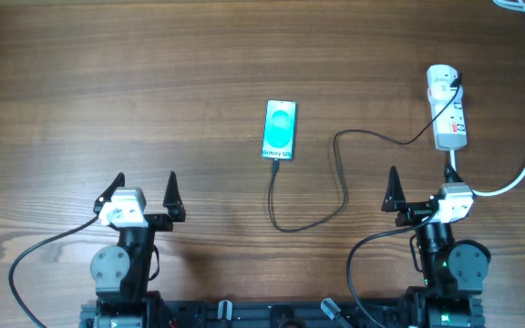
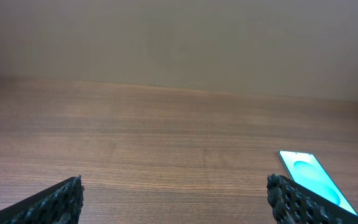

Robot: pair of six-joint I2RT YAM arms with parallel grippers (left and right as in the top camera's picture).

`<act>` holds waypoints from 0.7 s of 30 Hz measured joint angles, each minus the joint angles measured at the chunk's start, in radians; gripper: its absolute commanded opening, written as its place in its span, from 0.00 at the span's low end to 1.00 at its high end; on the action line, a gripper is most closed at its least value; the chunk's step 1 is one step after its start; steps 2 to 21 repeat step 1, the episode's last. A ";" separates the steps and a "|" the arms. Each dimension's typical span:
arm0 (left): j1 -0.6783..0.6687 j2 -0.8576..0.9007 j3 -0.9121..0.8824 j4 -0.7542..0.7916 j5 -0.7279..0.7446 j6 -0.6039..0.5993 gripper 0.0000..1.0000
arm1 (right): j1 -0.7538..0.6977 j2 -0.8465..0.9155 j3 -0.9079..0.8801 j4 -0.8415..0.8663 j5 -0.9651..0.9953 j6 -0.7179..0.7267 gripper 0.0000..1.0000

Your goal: Plug charger to phone and switch on socket

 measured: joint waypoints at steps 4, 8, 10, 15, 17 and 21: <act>0.000 0.000 0.000 0.000 0.000 0.000 1.00 | 0.000 0.000 0.000 0.000 0.000 0.000 1.00; 0.000 0.000 0.000 0.000 0.000 0.000 1.00 | 0.000 0.000 0.000 0.000 0.000 0.000 1.00; 0.000 0.000 0.000 0.000 0.000 0.000 1.00 | 0.000 0.000 0.000 0.000 0.000 0.000 1.00; 0.000 0.000 0.000 0.000 0.000 0.000 1.00 | 0.000 0.000 0.000 0.000 0.000 0.000 1.00; 0.000 0.000 0.000 0.000 0.000 0.000 1.00 | 0.000 0.000 0.000 0.000 0.000 0.000 1.00; 0.000 0.000 0.000 0.000 0.000 0.000 1.00 | 0.000 0.000 0.000 0.000 0.000 0.000 1.00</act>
